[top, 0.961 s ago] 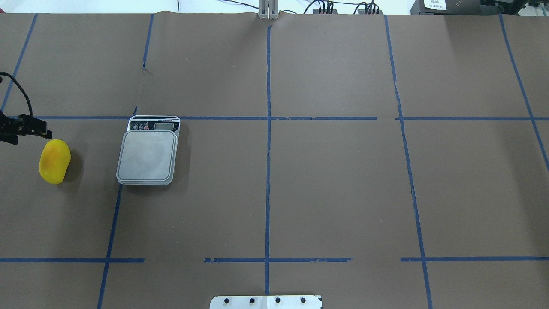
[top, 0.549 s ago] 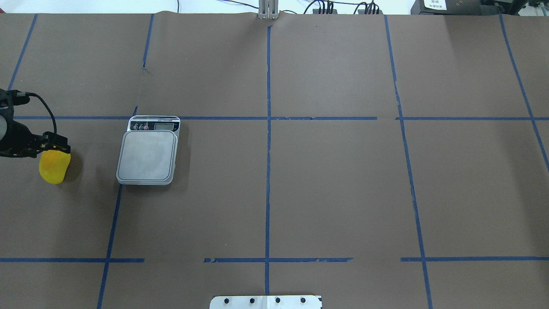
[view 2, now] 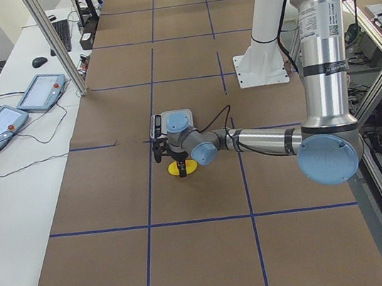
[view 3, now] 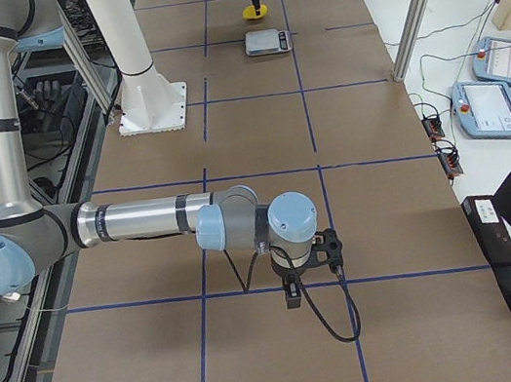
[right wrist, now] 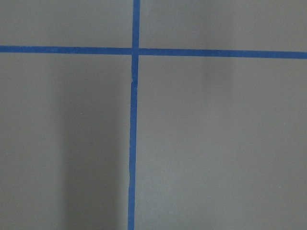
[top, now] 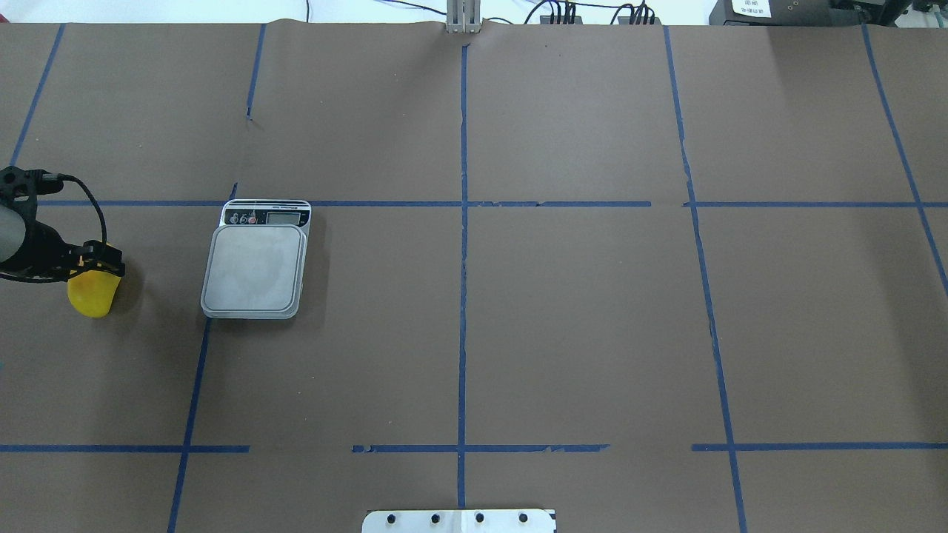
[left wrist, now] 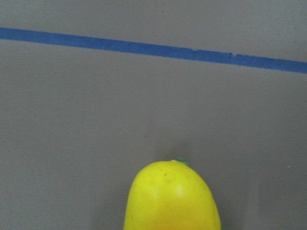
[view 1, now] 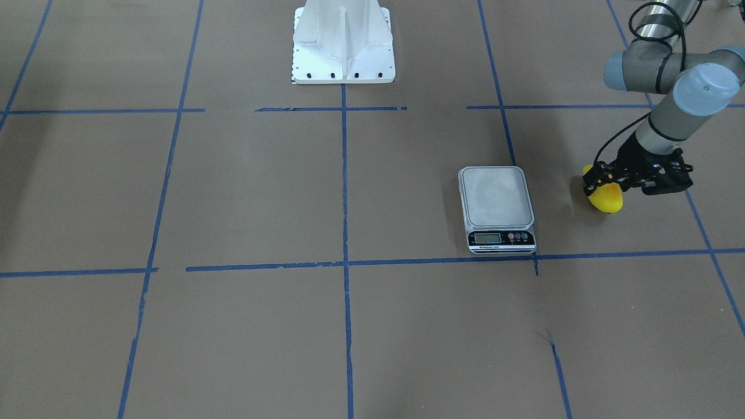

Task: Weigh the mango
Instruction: 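Lower the left gripper onto the yellow mango and close on it, then carry the mango with the left gripper onto the silver scale's platform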

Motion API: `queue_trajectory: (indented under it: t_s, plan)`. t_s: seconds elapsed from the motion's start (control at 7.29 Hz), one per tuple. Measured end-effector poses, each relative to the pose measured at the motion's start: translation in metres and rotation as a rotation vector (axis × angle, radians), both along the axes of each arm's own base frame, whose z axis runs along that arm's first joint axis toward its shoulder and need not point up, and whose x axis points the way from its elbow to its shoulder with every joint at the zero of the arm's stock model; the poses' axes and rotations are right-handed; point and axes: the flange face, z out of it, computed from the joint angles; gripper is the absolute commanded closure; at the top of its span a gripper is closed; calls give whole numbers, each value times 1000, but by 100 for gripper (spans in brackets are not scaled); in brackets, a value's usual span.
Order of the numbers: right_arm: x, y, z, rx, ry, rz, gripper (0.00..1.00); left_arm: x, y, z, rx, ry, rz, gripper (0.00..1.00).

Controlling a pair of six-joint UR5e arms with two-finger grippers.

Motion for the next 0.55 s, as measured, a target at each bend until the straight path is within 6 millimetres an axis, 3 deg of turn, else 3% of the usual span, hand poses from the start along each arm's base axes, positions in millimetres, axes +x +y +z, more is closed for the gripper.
queue_trajectory:
  t_s: [0.27,0.55]
  plan:
    - [0,0,0,1,0,0,0,-2,1,-15,17,21,3,100]
    - [0,0,0,0,0,0,0,-10,7,-67,15,71,24,100]
